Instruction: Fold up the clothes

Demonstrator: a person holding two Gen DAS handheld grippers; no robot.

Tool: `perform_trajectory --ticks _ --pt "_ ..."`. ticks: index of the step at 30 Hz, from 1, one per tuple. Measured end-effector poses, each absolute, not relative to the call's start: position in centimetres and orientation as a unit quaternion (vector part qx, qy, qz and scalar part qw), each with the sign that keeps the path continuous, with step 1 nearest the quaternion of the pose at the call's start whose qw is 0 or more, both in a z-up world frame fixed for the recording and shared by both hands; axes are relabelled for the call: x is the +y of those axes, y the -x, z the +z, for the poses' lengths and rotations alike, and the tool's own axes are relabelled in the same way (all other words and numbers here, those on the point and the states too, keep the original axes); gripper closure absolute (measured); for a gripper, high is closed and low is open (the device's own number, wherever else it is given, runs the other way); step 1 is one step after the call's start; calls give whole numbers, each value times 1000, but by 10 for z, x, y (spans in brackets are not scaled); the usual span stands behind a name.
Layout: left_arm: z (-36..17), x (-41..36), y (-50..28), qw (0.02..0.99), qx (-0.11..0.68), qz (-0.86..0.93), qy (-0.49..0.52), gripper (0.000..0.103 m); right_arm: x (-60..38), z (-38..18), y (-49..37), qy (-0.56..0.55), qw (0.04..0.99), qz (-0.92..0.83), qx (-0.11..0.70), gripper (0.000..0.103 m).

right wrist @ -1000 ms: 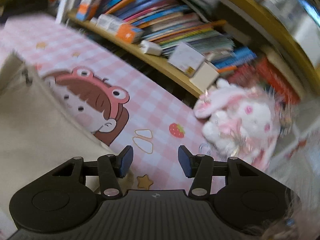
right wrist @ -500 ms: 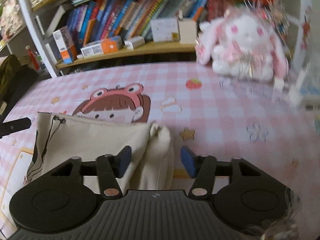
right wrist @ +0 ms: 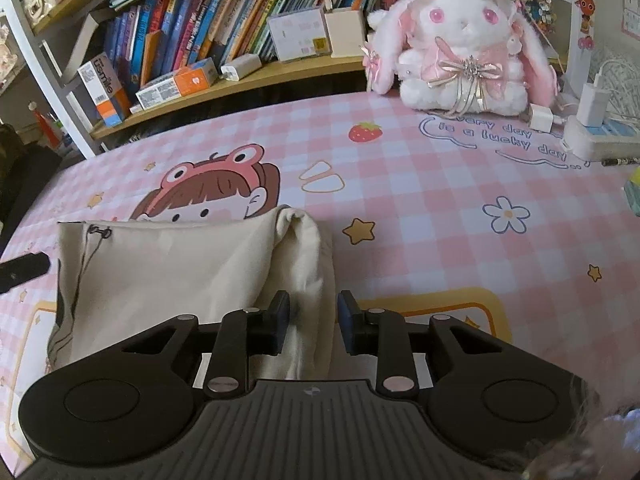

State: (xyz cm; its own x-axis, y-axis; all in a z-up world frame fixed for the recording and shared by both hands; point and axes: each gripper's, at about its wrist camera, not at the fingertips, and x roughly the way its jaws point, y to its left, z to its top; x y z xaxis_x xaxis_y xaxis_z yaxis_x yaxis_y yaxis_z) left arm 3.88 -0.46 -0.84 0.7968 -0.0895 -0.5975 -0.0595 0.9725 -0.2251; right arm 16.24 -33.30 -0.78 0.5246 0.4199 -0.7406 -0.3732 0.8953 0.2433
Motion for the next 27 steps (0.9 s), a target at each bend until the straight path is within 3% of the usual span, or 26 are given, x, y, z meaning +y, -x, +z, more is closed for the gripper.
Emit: perform_trajectory --ticks 11,14,16,20,23,24,25,26,27 --pt "-13 -6 -39 934 333 -26 130 16 -332 -21 -162 -18 865 220 451 80" --pt "-15 -7 -39 931 339 -29 131 26 -332 -24 -162 -18 864 218 453 80" --pt "-16 -6 -40 930 342 -31 132 40 -331 -24 -162 -16 864 218 454 80" --pt "-21 -5 -45 927 347 -37 137 43 -329 -26 -162 -10 864 218 455 80" --pt "-26 -3 -52 923 352 -50 151 60 -327 -27 -162 -7 864 217 455 80" --pt "-28 -3 -55 919 357 -58 155 72 -327 -27 -162 -6 864 216 456 80" --pt "-30 -3 -59 915 365 -66 161 93 -327 -27 -162 -5 864 216 456 80" --pt "-30 -1 -61 908 374 -71 177 100 -326 -28 -162 -5 864 215 456 80" --pt "-23 1 -60 902 367 -83 209 100 -326 -28 -162 -5 863 215 456 80"
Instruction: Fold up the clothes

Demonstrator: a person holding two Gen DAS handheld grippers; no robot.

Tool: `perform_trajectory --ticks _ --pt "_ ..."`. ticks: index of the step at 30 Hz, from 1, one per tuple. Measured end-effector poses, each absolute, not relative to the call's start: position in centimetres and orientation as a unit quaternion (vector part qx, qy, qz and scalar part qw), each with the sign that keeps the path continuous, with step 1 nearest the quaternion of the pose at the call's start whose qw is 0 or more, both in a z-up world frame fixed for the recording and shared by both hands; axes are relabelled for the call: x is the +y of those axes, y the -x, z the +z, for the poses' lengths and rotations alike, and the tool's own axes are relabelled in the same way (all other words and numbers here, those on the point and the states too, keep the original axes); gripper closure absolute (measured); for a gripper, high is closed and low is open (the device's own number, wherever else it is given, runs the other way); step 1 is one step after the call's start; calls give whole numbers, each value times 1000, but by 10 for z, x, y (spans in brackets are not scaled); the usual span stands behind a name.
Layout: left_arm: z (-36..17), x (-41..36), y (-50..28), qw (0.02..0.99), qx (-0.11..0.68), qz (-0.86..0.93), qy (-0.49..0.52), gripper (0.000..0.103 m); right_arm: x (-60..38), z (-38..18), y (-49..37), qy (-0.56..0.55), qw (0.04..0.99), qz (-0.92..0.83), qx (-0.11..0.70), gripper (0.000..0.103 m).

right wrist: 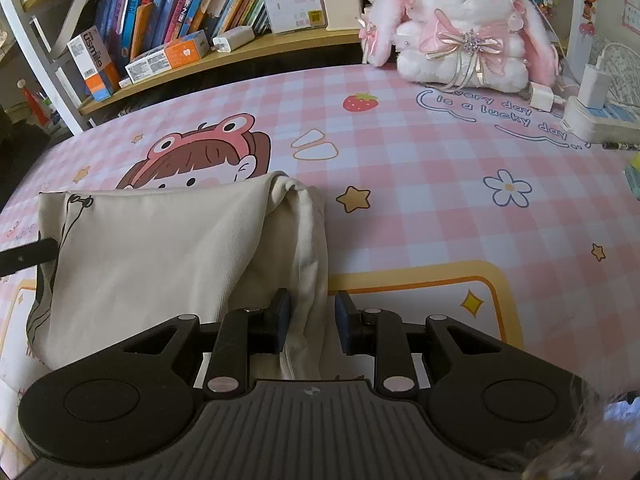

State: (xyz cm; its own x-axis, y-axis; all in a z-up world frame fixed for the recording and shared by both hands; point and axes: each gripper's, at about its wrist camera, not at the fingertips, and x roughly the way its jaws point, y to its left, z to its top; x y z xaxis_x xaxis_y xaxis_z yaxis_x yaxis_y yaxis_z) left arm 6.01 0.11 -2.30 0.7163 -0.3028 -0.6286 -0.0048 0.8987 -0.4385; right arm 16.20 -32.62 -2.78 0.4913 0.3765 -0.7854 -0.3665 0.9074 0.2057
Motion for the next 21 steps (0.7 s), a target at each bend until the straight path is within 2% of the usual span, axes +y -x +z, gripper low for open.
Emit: perform_trajectory --ticks 3,5,8,12,16,18,20,21 --pt "6 5 -49 901 299 -150 276 100 -325 -28 -163 -3 863 214 458 80" --pt "-1 10 -58 899 312 -123 281 99 -325 -29 -163 -2 863 210 459 80" --pt "-47 28 -80 868 388 -61 305 97 -323 -29 -164 -2 863 208 460 80" --pt "-50 28 -78 875 378 -78 293 91 -323 -26 -165 -1 864 203 461 80" --pt "-41 37 -79 881 351 -100 302 75 -333 -9 -165 -45 879 192 433 77" --pt "-45 41 -85 878 353 -96 309 76 -336 -1 -166 -77 879 203 424 77" --pt "-48 43 -88 871 352 -101 326 83 -334 4 -170 -103 875 214 421 77" --pt "-45 43 -86 870 344 -112 334 98 -331 5 -173 -109 872 218 425 77"
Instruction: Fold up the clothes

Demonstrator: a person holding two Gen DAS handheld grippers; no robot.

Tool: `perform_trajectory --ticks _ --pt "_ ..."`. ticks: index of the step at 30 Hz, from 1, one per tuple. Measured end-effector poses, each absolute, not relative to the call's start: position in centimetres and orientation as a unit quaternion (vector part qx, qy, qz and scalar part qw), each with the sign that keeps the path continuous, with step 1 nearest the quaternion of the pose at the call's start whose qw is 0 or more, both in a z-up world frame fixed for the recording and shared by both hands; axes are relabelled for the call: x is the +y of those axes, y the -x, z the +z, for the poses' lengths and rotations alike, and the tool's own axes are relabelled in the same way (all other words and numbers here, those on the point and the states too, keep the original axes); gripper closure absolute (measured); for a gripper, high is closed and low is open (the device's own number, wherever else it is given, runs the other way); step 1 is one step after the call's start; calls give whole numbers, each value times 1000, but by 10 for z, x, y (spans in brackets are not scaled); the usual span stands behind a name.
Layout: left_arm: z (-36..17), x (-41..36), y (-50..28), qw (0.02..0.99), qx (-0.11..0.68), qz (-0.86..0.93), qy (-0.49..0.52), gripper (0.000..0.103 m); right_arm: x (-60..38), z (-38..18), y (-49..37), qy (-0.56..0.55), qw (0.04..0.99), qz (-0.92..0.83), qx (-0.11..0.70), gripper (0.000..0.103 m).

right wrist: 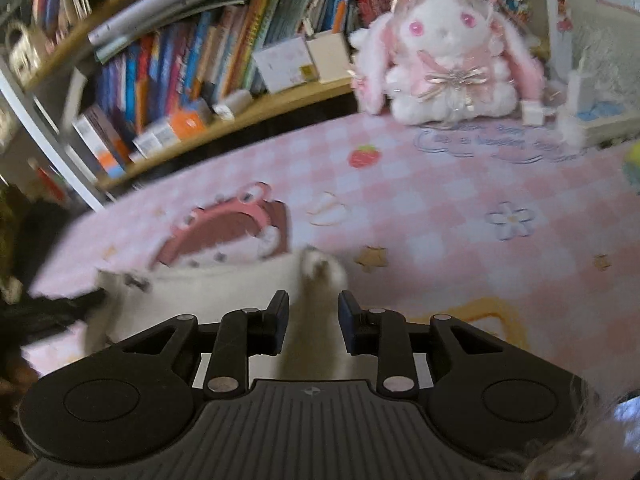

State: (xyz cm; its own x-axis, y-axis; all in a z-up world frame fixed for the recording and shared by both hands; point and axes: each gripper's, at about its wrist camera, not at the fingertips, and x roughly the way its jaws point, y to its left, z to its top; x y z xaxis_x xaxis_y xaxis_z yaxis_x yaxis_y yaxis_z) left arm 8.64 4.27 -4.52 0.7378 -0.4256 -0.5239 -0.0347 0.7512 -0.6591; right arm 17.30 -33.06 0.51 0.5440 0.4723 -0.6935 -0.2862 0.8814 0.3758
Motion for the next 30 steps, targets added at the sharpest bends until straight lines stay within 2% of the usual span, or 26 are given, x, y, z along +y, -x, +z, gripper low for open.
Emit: perform_trajectory --ticks 1,3,5,10,15,19,21,30 --pt "-43 42 -85 869 336 -123 342 98 -327 5 -176 -113 869 220 429 77" --pt "-34 45 -77 867 313 -142 360 98 -317 2 -180 -94 868 218 435 83" --pt "-42 50 -82 865 323 -130 362 98 -309 -3 -185 -79 869 213 440 98" --pt "-76 60 -102 849 373 -90 363 96 -296 -14 -192 -59 871 205 442 99" --pt "-66 57 -98 861 364 -94 343 89 -291 -9 -191 -34 872 200 446 99" --pt "-46 57 -85 880 346 -95 313 70 -287 -1 -185 -19 874 196 443 98" --pt "-38 56 -79 887 340 -100 297 65 -285 3 -180 -14 876 197 440 97" --pt "-44 49 -53 882 362 -89 290 65 -288 19 -155 -21 883 209 421 96"
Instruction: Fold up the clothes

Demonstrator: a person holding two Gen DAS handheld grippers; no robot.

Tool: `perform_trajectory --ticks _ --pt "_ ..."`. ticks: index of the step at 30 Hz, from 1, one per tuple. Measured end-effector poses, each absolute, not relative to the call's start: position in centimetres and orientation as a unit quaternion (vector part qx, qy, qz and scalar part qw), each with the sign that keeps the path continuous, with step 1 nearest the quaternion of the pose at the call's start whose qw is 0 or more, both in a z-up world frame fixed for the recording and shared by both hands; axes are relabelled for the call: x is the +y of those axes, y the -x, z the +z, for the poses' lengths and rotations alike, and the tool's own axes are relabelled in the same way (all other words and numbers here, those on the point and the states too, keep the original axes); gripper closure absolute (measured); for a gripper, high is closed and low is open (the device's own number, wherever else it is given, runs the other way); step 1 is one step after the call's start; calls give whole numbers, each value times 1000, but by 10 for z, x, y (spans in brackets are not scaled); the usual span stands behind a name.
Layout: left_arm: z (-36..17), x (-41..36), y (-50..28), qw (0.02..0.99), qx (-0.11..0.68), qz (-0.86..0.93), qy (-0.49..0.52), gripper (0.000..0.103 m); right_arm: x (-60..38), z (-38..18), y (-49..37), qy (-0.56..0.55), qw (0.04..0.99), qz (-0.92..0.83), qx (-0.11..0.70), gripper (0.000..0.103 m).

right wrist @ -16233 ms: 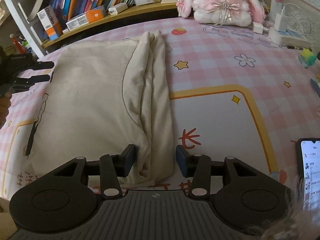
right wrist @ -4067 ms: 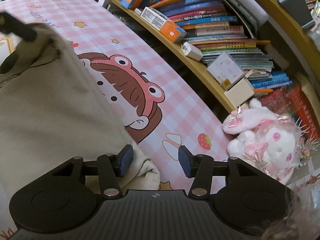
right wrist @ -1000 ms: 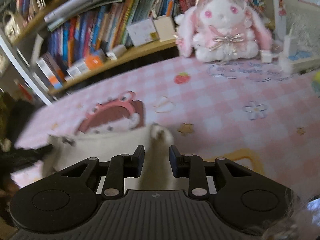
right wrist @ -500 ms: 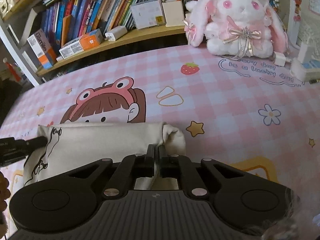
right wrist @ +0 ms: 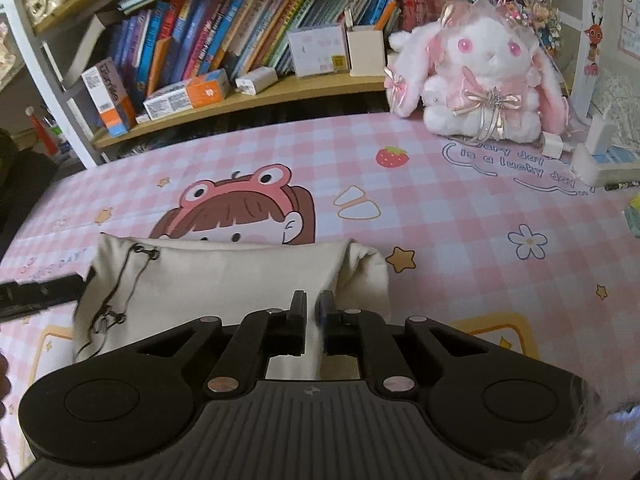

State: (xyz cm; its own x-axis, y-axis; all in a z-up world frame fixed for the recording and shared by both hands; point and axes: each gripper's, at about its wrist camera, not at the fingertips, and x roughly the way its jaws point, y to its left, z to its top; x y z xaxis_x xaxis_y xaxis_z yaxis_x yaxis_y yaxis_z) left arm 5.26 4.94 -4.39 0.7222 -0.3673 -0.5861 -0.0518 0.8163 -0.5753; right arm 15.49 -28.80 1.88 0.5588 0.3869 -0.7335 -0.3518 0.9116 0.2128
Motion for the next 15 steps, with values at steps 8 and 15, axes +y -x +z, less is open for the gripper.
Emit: perform_trajectory --ticks 8,15 --pt "-49 37 -50 878 367 -92 292 69 -303 15 -139 -46 875 217 432 96" --pt "-37 23 -44 892 354 -81 268 92 -307 -7 -145 -37 857 228 460 95"
